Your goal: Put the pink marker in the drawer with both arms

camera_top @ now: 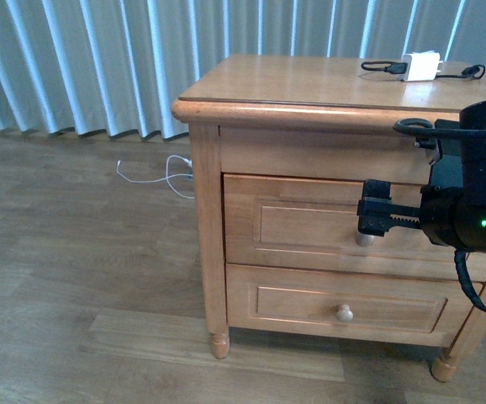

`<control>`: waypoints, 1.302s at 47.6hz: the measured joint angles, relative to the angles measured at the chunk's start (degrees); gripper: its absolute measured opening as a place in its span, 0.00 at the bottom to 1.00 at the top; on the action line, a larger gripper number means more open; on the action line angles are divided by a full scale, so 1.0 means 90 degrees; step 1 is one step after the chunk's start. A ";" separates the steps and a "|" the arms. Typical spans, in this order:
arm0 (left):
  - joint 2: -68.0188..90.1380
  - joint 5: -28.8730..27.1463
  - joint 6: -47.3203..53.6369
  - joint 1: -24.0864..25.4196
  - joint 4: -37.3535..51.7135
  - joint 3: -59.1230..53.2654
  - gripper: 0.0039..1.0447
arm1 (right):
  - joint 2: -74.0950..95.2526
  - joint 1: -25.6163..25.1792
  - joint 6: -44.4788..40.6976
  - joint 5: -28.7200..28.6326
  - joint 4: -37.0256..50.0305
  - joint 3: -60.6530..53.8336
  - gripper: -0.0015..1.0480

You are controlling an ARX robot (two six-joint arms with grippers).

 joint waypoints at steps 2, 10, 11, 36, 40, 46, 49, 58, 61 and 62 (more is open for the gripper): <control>0.0000 0.0000 0.0000 0.0000 0.0000 0.0000 0.94 | 0.0005 -0.0005 0.0005 -0.0015 0.0034 0.0000 0.92; 0.0000 0.0000 0.0000 0.0000 0.0000 0.0000 0.94 | 0.0015 -0.0044 0.0005 -0.0085 0.0197 -0.0032 0.92; 0.0000 0.0000 0.0000 0.0000 0.0000 0.0000 0.94 | 0.0015 -0.0049 0.0002 -0.0104 0.0204 -0.0046 0.92; 0.0000 0.0000 0.0000 0.0000 0.0000 0.0000 0.94 | -0.3507 -0.0340 0.0005 -0.0954 -0.1967 -0.2093 0.92; 0.0000 0.0000 0.0000 0.0000 0.0000 0.0000 0.94 | -0.4765 -0.0537 -0.0002 -0.1134 -0.2582 -0.2635 0.92; 0.0000 0.0000 0.0000 0.0000 0.0000 0.0000 0.94 | -0.6339 -0.0622 -0.0073 -0.1178 -0.3179 -0.3317 0.92; 0.0000 0.0000 0.0000 0.0000 0.0000 0.0000 0.94 | -0.7053 -0.0646 -0.0160 -0.1178 -0.3456 -0.3623 0.92; 0.0000 0.0000 0.0000 0.0000 0.0000 0.0000 0.94 | -0.9054 -0.0933 -0.0121 -0.1341 -0.4447 -0.4308 0.92; 0.0000 0.0000 0.0000 0.0000 0.0000 0.0000 0.94 | -0.9527 -0.1056 -0.0012 -0.1489 -0.4709 -0.4410 0.92; 0.0000 0.0000 0.0002 0.0000 0.0000 0.0000 0.94 | -0.9719 -0.1115 0.0034 -0.1513 -0.4806 -0.4447 0.92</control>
